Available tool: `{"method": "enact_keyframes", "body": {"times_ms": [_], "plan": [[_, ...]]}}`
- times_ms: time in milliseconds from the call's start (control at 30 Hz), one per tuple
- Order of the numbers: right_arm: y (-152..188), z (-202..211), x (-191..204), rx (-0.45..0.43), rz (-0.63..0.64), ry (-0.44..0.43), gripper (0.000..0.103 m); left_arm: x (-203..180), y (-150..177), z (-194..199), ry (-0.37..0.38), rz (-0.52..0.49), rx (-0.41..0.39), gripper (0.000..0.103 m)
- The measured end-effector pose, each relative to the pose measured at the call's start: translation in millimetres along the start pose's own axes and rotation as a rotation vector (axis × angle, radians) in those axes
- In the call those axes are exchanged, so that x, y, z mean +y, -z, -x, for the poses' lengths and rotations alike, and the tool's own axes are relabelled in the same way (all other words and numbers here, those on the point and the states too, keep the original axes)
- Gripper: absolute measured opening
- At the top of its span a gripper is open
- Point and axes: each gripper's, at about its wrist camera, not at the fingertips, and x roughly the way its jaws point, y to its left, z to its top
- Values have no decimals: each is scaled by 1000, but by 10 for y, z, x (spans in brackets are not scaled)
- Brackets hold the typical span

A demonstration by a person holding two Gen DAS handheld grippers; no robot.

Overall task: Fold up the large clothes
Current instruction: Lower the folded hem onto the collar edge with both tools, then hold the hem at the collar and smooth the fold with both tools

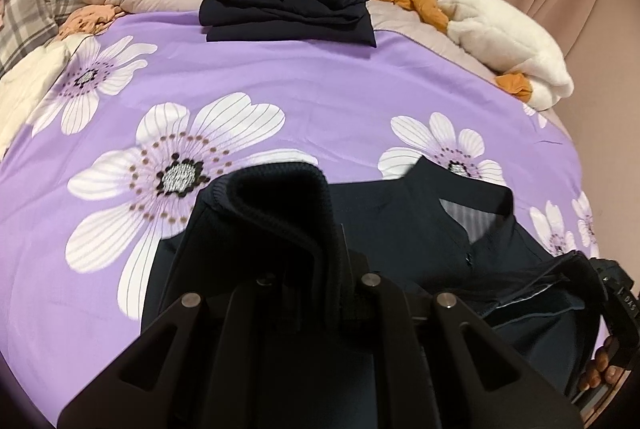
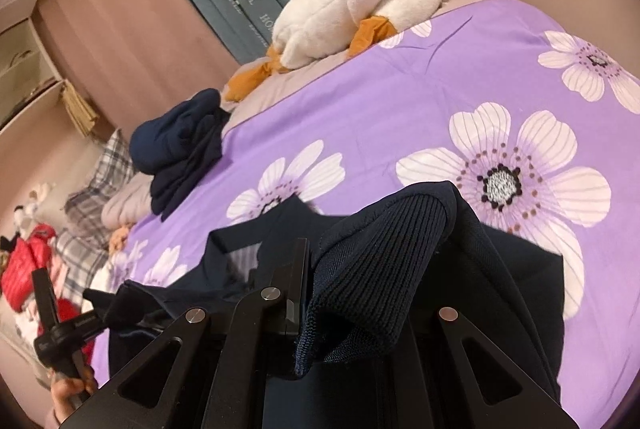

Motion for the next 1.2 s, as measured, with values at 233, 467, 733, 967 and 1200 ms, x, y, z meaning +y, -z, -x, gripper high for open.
{"method": "enact_keyframes", "body": {"times_ms": [233, 467, 733, 967, 1200], "plan": [[-130, -229, 6, 12, -22, 38, 11, -24, -181, -264, -36, 15, 34, 12], [-183, -467, -54, 45, -29, 76, 11, -2, -244, -527, -53, 40, 71, 14], [-156, -641, -205, 91, -75, 83, 11, 0, -226, -720, -76, 32, 92, 16], [-127, -734, -290, 120, -105, 93, 11, -21, -247, -806, -81, 31, 104, 17], [-154, -781, -310, 129, -113, 95, 11, -8, -285, -868, -77, 66, 114, 17]]}}
